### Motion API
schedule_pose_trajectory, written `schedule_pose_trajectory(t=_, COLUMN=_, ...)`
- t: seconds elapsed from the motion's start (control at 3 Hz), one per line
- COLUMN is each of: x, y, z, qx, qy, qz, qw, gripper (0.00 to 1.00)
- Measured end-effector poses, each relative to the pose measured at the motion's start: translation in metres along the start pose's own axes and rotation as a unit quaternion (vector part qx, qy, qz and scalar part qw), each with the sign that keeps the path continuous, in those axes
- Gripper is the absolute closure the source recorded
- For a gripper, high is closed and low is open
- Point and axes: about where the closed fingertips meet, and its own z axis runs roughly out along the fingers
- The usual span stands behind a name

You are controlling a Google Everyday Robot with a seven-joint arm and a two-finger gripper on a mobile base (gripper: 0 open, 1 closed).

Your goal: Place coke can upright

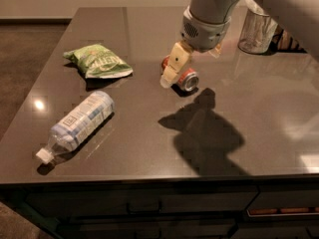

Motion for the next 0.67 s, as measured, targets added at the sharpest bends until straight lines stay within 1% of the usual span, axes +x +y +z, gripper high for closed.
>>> schedule_pose_trajectory(t=0.33, x=-0.022, y=-0.001, z=0.014, qx=-0.015, qy=-0.001, qz=0.051, qw=0.9986, gripper=0.00)
schedule_pose_trajectory(t=0.67, x=-0.045, y=-0.003, z=0.025, qx=-0.005, qy=0.000, qz=0.080, qw=0.9968, gripper=0.00)
